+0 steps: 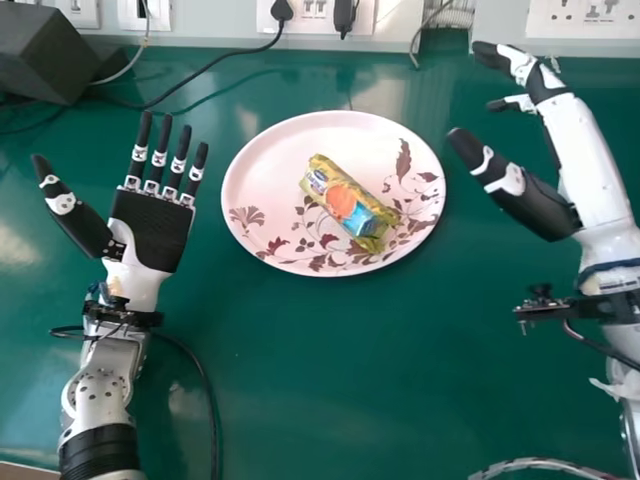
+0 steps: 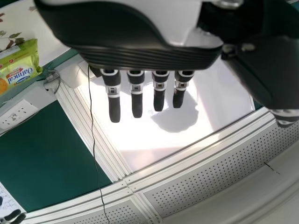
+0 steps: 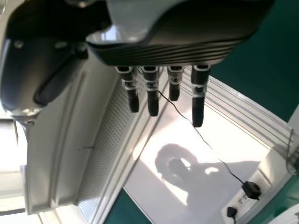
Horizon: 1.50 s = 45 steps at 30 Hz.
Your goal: Pick up biscuit and place it in the plate
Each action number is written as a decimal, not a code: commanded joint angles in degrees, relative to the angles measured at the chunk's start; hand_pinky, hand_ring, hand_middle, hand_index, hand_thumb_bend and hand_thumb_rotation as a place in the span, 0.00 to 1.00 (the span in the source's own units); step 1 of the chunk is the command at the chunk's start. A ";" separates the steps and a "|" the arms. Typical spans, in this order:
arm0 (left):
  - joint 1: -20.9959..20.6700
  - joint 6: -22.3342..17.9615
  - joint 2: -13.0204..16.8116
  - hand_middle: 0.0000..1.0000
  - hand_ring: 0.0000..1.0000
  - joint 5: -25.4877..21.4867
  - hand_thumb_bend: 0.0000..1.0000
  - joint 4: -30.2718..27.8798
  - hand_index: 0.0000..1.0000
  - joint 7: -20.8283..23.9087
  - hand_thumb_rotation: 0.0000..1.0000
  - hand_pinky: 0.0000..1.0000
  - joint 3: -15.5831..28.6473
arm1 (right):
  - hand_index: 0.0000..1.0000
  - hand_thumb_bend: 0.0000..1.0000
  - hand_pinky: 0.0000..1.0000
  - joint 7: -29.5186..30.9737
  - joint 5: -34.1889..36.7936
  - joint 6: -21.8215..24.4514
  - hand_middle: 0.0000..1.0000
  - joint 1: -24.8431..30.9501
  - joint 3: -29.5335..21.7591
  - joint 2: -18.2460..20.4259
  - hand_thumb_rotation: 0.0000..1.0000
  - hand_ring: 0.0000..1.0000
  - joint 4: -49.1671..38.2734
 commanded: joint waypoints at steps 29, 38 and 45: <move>3.38 0.48 -1.83 0.96 0.86 0.45 1.00 3.50 1.00 -1.09 0.94 0.83 -1.44 | 0.94 0.96 0.71 3.00 22.25 -15.25 0.91 12.56 -8.87 6.32 0.88 0.83 4.74; 2.18 0.22 -1.35 0.96 0.88 0.55 1.00 5.41 1.00 -1.55 0.95 0.89 -1.18 | 0.93 0.97 0.72 4.07 25.73 -17.37 0.93 15.20 -10.90 7.70 0.92 0.85 7.28; 1.40 0.32 -0.66 0.95 0.87 0.56 1.00 7.38 0.99 -2.70 0.93 0.88 -0.96 | 0.90 0.97 0.74 5.10 28.30 -19.13 0.94 16.61 -11.51 8.58 0.91 0.86 8.93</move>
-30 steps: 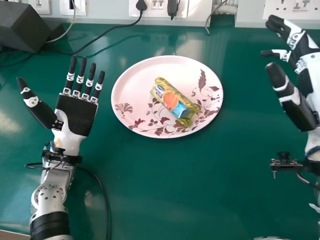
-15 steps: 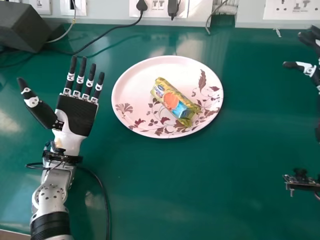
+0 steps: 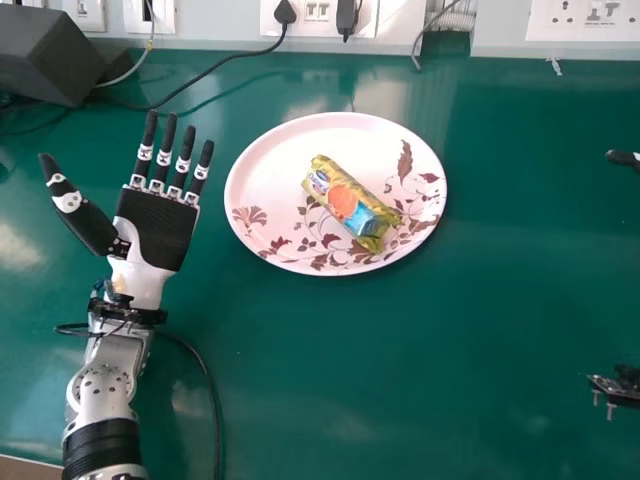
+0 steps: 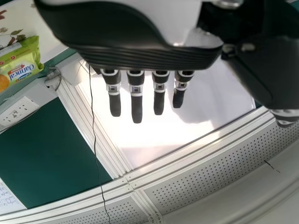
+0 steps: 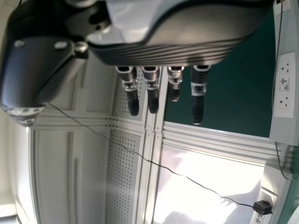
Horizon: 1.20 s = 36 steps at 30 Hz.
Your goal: Pick up biscuit and place it in the plate
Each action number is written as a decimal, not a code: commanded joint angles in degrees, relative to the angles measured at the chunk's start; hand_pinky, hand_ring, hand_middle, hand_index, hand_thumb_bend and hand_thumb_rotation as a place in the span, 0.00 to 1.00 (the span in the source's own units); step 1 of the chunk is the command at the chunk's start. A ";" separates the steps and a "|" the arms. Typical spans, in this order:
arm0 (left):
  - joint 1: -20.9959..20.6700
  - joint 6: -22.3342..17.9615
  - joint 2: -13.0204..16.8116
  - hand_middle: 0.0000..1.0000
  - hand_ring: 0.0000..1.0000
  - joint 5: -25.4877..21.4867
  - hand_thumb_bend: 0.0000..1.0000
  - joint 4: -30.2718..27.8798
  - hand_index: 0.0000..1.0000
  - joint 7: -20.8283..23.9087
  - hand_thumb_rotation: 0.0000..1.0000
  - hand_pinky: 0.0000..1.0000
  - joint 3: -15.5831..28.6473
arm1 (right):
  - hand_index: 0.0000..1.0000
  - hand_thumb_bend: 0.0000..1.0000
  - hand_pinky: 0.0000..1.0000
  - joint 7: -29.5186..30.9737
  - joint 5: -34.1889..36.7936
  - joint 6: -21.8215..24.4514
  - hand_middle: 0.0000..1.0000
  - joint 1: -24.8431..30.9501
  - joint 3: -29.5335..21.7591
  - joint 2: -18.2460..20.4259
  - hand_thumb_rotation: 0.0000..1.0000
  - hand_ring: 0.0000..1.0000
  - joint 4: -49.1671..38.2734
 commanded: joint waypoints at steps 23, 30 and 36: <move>-1.72 -2.94 3.30 0.94 0.85 3.42 1.00 15.20 0.99 -9.83 1.00 0.80 1.10 | 0.95 0.94 0.84 4.56 11.82 -6.74 0.98 4.40 2.16 9.73 0.89 0.95 3.08; -4.05 -2.83 5.09 0.95 0.86 3.81 1.00 20.34 1.00 -12.52 0.94 0.82 2.21 | 0.98 0.92 0.86 8.40 20.41 -5.97 0.99 4.50 5.33 12.98 0.85 0.97 3.84; -5.33 -2.67 5.15 0.96 0.87 3.86 1.00 22.13 1.00 -11.31 0.93 0.86 2.69 | 0.97 0.93 0.84 11.19 25.32 -4.60 0.99 4.69 5.96 14.69 0.86 0.96 4.16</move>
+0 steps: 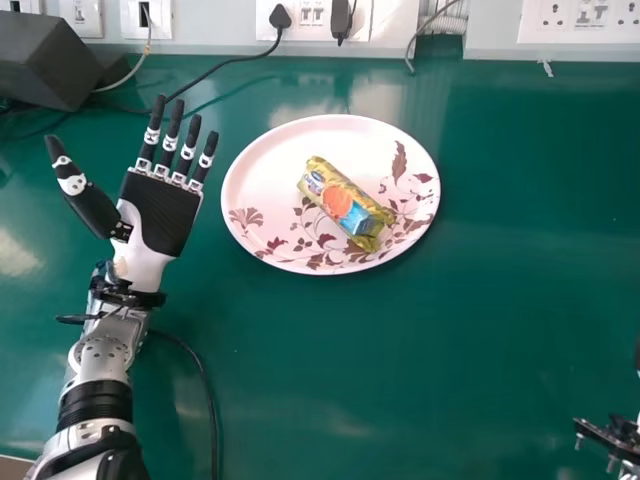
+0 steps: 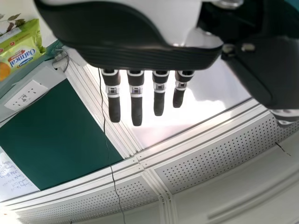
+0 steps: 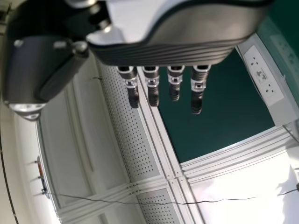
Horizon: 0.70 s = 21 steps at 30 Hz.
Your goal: Pick up biscuit and place it in the plate
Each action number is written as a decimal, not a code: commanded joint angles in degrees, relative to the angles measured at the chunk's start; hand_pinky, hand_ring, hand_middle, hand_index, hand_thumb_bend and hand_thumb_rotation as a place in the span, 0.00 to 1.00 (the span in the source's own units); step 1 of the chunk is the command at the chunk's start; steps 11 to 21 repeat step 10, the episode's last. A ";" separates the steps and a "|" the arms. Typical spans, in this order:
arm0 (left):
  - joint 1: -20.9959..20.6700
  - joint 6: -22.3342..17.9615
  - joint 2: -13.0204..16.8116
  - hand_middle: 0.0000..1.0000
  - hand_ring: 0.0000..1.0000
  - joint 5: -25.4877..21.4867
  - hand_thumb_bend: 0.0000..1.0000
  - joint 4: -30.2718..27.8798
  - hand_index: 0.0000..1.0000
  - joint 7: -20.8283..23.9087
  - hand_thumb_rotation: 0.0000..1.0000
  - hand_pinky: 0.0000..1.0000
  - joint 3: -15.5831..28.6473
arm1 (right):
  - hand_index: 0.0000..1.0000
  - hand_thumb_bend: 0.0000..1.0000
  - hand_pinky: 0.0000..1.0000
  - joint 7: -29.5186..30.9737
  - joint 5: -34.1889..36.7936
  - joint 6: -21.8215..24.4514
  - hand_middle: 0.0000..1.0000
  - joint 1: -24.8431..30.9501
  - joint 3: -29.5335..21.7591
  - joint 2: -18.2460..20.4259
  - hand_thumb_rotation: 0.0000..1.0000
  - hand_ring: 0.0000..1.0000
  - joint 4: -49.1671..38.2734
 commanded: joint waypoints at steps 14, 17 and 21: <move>3.01 1.54 -1.13 0.97 0.89 1.02 1.00 6.56 1.00 -0.95 0.89 0.91 1.65 | 0.96 0.93 0.89 3.79 4.61 2.89 1.00 0.73 0.74 4.17 0.84 0.97 0.50; 3.01 1.54 -1.13 0.97 0.89 1.02 1.00 6.56 1.00 -0.95 0.89 0.91 1.65 | 0.96 0.93 0.89 3.79 4.61 2.89 1.00 0.73 0.74 4.17 0.84 0.97 0.50; 3.01 1.54 -1.13 0.97 0.89 1.02 1.00 6.56 1.00 -0.95 0.89 0.91 1.65 | 0.96 0.93 0.89 3.79 4.61 2.89 1.00 0.73 0.74 4.17 0.84 0.97 0.50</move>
